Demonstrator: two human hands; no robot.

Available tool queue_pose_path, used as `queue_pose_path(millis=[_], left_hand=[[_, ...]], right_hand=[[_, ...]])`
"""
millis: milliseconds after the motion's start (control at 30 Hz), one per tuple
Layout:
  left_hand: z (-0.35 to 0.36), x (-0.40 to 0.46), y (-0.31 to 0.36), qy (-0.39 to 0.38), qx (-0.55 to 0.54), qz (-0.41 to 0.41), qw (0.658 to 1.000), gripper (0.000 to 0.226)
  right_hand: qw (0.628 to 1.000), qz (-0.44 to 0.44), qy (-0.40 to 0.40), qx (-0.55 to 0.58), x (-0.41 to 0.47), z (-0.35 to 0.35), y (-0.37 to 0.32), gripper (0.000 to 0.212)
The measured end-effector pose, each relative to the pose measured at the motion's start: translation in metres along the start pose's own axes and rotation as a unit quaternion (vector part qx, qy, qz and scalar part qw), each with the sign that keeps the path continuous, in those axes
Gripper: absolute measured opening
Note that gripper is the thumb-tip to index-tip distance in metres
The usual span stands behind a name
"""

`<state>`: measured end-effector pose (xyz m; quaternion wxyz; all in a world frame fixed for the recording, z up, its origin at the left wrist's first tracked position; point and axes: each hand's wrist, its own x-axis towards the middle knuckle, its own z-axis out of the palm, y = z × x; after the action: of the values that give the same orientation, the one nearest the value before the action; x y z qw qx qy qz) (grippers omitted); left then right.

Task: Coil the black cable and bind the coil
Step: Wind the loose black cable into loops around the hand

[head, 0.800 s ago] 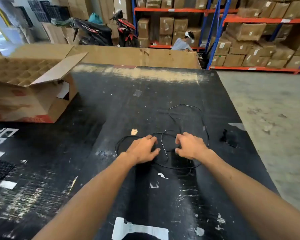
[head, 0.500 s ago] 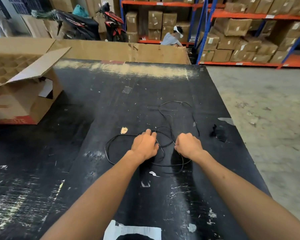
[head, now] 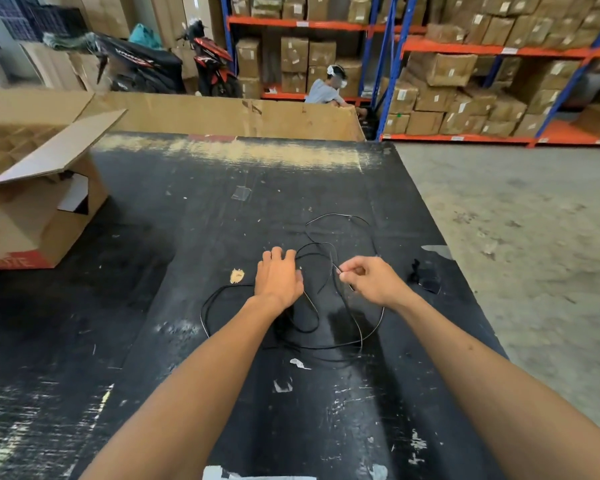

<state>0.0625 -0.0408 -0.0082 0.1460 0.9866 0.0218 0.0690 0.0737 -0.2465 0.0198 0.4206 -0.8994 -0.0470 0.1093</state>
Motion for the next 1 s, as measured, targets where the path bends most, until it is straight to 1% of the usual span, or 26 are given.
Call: queue_pose_path(millis=[100, 133, 233, 267, 333, 367, 433, 500, 533, 567, 633, 667, 700, 733, 767, 833, 900, 933, 967, 1000], left_hand=[[-0.016, 0.011, 0.001, 0.02, -0.12, 0.011, 0.993, 0.041], [-0.022, 0.015, 0.002, 0.029, -0.174, 0.001, 0.984, 0.039], [-0.046, 0.026, 0.006, 0.071, -0.318, -0.041, 0.945, 0.037], [-0.054, 0.031, 0.007, 0.083, -0.339, -0.045, 0.936, 0.037], [-0.07, 0.041, 0.008, 0.095, -0.339, -0.021, 0.936, 0.035], [-0.078, 0.046, 0.009, 0.082, -0.334, 0.001, 0.939, 0.032], [-0.092, 0.055, 0.013, 0.008, -0.364, 0.035, 0.931, 0.028], [-0.105, 0.063, 0.02, -0.09, -0.415, 0.054, 0.904, 0.035], [-0.11, 0.067, 0.022, -0.122, -0.429, 0.064, 0.893, 0.038], [-0.113, 0.07, 0.025, -0.142, -0.448, 0.072, 0.88, 0.039], [-0.116, 0.076, 0.03, -0.136, -0.513, 0.062, 0.845, 0.035], [-0.117, 0.078, 0.033, -0.117, -0.555, 0.043, 0.822, 0.032], [-0.118, 0.081, 0.036, -0.095, -0.593, 0.021, 0.799, 0.029], [-0.12, 0.083, 0.039, -0.076, -0.626, 0.0, 0.776, 0.027], [-0.123, 0.085, 0.043, -0.065, -0.655, -0.019, 0.753, 0.026], [-0.13, 0.088, 0.05, -0.062, -0.708, -0.052, 0.701, 0.024], [-0.135, 0.09, 0.055, -0.063, -0.756, -0.072, 0.648, 0.023], [-0.137, 0.091, 0.057, -0.063, -0.775, -0.077, 0.624, 0.022], [-0.139, 0.091, 0.058, -0.061, -0.788, -0.079, 0.607, 0.021], [-0.14, 0.091, 0.058, -0.058, -0.795, -0.079, 0.598, 0.018]], right_hand=[[0.998, -0.036, 0.013, 0.042, 0.004, -0.01, -0.013, 0.013], [0.997, -0.048, 0.033, 0.044, 0.006, -0.013, -0.017, 0.014], [0.99, -0.096, 0.1, 0.013, 0.014, -0.029, -0.03, 0.012], [0.987, -0.116, 0.108, -0.005, 0.016, -0.036, -0.036, 0.012], [0.981, -0.153, 0.111, -0.038, 0.019, -0.05, -0.051, 0.014], [0.978, -0.171, 0.113, -0.051, 0.021, -0.057, -0.06, 0.015], [0.97, -0.202, 0.12, -0.063, 0.026, -0.067, -0.075, 0.013], [0.966, -0.213, 0.143, -0.036, 0.033, -0.075, -0.088, 0.007], [0.964, -0.212, 0.162, -0.011, 0.038, -0.079, -0.095, 0.005], [0.96, -0.209, 0.187, 0.011, 0.042, -0.082, -0.1, 0.007], [0.952, -0.187, 0.237, 0.041, 0.05, -0.084, -0.106, 0.018], [0.953, -0.162, 0.252, 0.052, 0.051, -0.083, -0.107, 0.024], [0.958, -0.129, 0.248, 0.062, 0.051, -0.081, -0.106, 0.029], [0.968, -0.097, 0.221, 0.071, 0.05, -0.077, -0.105, 0.032], [0.979, -0.078, 0.173, 0.077, 0.048, -0.071, -0.102, 0.034], [0.991, -0.077, 0.041, 0.1, 0.044, -0.056, -0.097, 0.034], [0.983, -0.088, -0.087, 0.138, 0.038, -0.037, -0.093, 0.036], [0.975, -0.094, -0.126, 0.155, 0.035, -0.029, -0.091, 0.036], [0.967, -0.105, -0.148, 0.177, 0.033, -0.021, -0.088, 0.033], [0.959, -0.123, -0.159, 0.2, 0.031, -0.015, -0.086, 0.03]])
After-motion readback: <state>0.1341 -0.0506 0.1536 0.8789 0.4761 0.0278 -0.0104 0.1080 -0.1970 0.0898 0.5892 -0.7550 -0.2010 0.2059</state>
